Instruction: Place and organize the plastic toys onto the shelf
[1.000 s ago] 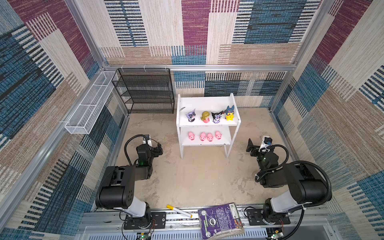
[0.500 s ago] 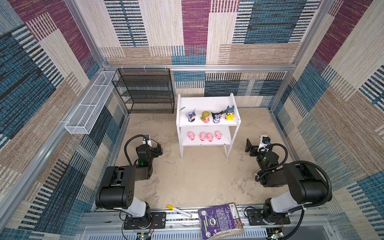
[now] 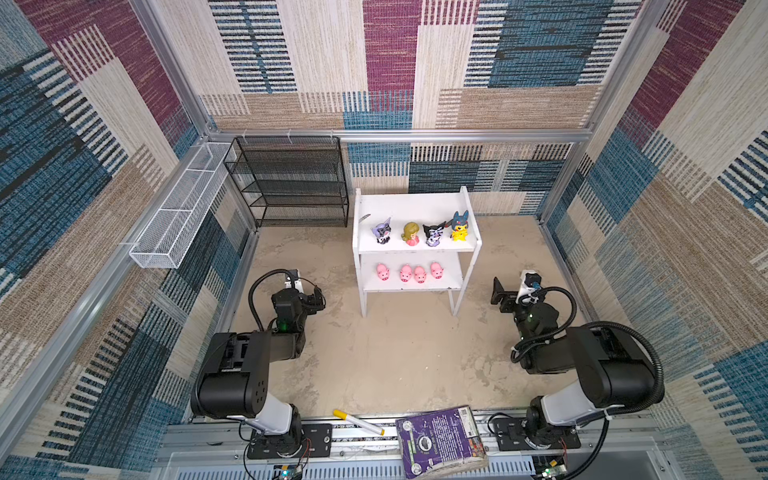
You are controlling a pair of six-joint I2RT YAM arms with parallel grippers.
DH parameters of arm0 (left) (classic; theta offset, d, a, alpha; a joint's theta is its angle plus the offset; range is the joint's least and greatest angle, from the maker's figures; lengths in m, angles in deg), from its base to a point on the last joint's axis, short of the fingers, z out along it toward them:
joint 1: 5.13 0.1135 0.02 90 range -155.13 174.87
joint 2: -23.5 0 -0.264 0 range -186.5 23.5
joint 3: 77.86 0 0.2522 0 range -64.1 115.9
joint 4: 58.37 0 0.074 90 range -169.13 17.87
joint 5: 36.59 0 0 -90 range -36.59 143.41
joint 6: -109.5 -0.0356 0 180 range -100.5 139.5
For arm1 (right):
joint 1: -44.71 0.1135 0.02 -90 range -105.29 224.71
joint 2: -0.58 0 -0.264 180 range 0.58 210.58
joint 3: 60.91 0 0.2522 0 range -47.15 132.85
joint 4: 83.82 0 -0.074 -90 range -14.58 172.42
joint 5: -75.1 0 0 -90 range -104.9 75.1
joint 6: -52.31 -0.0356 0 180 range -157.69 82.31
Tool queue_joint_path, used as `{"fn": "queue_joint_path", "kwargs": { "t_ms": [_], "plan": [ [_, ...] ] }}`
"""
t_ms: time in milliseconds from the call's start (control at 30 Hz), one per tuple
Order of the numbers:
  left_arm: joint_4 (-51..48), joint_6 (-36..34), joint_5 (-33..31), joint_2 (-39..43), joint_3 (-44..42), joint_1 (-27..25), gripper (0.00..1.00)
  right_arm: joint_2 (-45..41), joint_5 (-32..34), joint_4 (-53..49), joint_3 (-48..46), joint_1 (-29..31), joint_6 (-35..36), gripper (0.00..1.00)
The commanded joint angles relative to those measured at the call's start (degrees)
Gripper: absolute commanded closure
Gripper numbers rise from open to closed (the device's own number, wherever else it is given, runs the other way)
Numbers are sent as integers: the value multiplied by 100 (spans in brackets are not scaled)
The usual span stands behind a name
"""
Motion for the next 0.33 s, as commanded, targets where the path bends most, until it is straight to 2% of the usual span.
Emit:
{"fn": "queue_joint_path", "kwargs": {
  "t_ms": [0, 300],
  "plan": [
    [153, -108, 36, 8, 29, -1, 1, -5, -192, 31, 67, 16, 53, 0],
    [146, -108, 28, 7, 33, -1, 2, 16, -444, -9, 113, -2, 153, 0]
  ]
}}
